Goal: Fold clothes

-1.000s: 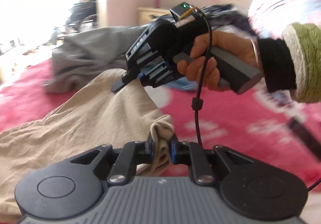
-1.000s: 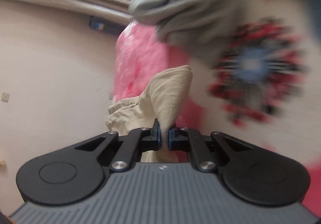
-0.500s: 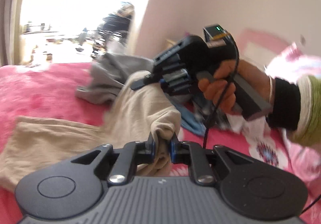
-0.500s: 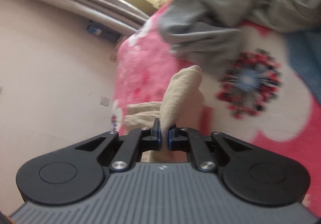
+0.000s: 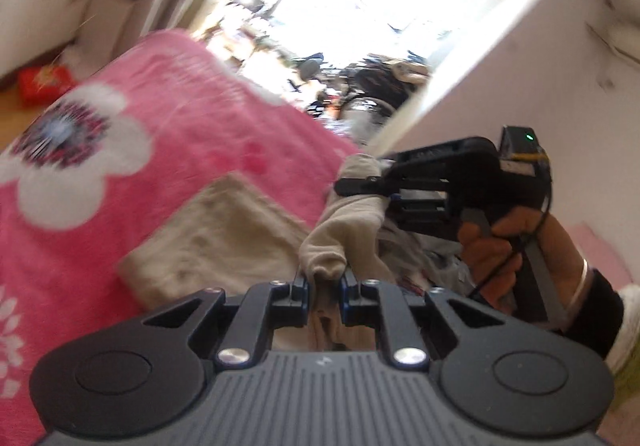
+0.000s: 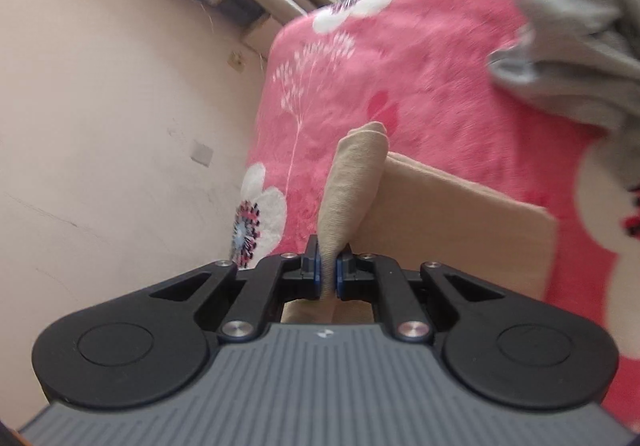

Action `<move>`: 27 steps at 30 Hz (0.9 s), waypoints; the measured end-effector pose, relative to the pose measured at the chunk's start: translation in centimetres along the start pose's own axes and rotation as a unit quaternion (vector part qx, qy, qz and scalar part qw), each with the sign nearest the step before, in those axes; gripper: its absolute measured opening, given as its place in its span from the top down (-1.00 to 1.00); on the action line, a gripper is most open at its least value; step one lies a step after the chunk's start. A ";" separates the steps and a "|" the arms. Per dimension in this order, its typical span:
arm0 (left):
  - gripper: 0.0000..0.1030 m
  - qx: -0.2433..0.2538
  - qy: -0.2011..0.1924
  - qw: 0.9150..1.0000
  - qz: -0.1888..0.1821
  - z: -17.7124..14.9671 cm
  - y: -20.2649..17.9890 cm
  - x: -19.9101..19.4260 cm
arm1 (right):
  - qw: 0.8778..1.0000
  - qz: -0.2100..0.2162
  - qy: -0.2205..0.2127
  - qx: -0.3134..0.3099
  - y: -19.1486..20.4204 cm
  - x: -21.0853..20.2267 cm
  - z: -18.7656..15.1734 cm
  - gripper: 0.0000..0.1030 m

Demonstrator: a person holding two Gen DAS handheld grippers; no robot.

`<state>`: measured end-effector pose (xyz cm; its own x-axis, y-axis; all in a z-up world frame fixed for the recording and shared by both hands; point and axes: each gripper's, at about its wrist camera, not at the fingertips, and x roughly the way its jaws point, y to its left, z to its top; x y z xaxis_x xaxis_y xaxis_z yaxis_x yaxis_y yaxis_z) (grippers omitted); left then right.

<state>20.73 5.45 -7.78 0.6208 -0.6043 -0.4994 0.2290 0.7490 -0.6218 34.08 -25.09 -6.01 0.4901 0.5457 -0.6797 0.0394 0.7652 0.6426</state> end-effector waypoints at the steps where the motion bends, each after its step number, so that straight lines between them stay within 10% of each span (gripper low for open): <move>1: 0.72 -0.016 0.001 1.000 0.000 0.1 1.1 0.0 | 1.000 -0.008 0.007 -0.003 0.4 1.4 0.0 0.90; 13: 0.71 -0.131 -0.007 0.991 -0.009 -0.3 8.5 0.4 | 0.997 -0.042 0.035 -0.051 3.1 8.2 -0.7 0.89; 18: 0.13 -0.200 0.010 0.980 0.003 -0.6 12.4 0.2 | 0.998 -0.006 0.046 -0.052 1.8 11.9 -0.9 0.27; 22: -0.02 -0.176 -0.034 0.983 0.028 1.0 11.9 -2.9 | 0.993 0.105 0.020 0.051 -1.0 12.3 -0.4 0.03; 27: -0.02 -0.084 -0.024 0.996 0.025 4.2 7.9 -1.9 | 0.984 0.141 0.008 0.108 -2.5 11.0 0.4 0.02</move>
<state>24.51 13.67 -9.23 0.6636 -0.5517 -0.5052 0.0712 0.7189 -0.6914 39.75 -21.10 -14.95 0.4945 0.7323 -0.4682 0.0892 0.4931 0.8654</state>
